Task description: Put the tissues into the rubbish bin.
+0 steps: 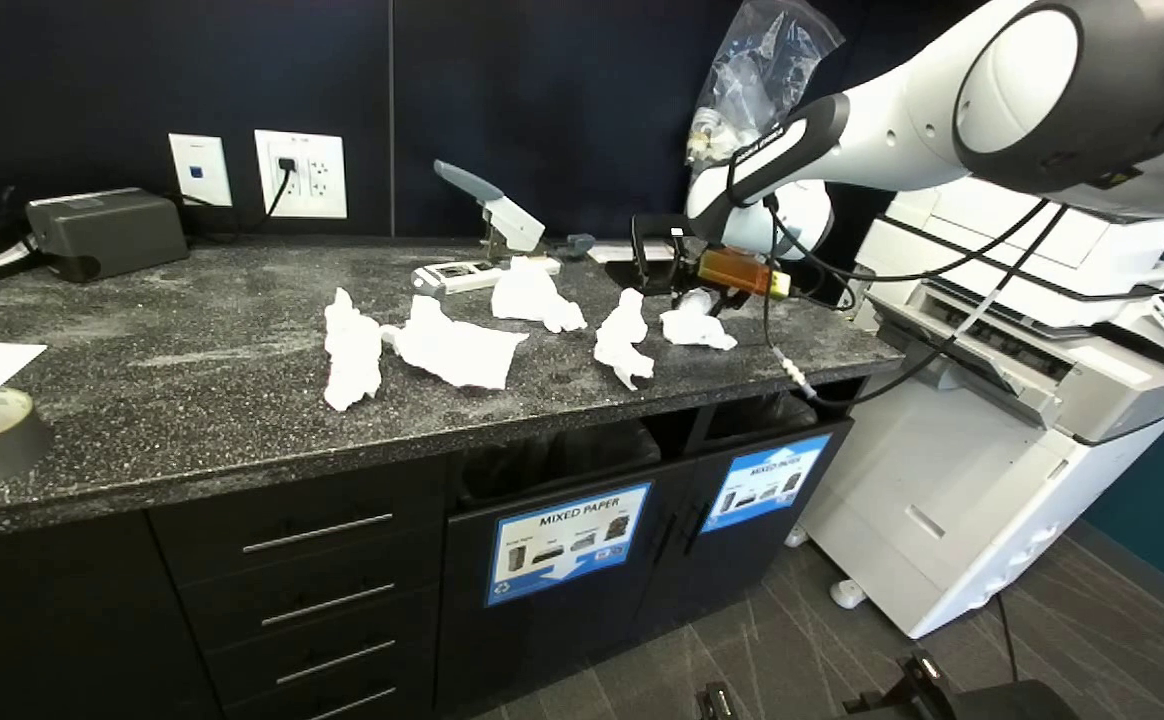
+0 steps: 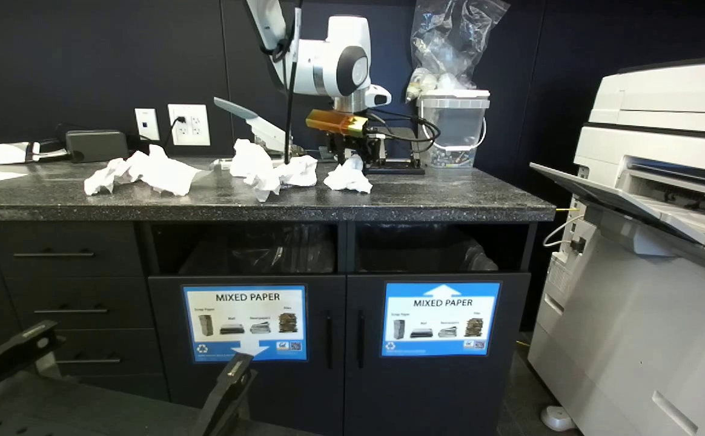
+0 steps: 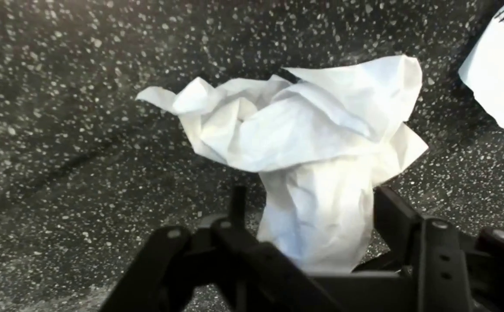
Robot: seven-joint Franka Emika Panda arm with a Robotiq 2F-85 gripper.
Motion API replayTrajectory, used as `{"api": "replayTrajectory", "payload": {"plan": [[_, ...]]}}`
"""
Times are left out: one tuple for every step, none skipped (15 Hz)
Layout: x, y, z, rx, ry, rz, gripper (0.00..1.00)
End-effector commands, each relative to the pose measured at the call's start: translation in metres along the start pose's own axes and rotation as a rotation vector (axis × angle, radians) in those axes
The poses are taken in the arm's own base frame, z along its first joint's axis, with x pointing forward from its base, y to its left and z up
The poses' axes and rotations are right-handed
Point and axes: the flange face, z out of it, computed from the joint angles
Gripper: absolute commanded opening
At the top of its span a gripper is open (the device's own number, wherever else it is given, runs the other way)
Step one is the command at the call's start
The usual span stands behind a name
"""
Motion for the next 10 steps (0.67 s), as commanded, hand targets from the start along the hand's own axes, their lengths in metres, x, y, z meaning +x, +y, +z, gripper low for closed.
{"api": "replayTrajectory", "payload": {"plan": [[0.008,-0.003,0.000,-0.032,-0.012,-0.003,0.45],[0.007,-0.002,0.001,-0.038,-0.018,-0.005,0.38],[0.006,-0.003,0.001,-0.046,-0.026,-0.007,0.29],[0.006,-0.003,0.000,-0.052,-0.033,-0.008,0.23],[0.004,-0.003,0.000,-0.064,-0.054,-0.008,0.14],[0.001,-0.002,0.000,-0.078,-0.080,-0.010,0.08],[-0.002,-0.002,-0.001,-0.092,-0.110,-0.012,0.03],[-0.006,0.000,-0.003,-0.109,-0.146,-0.014,0.02],[-0.010,0.002,-0.006,-0.133,-0.167,-0.017,0.01],[-0.014,0.004,-0.011,-0.151,-0.193,-0.019,0.04]]}}
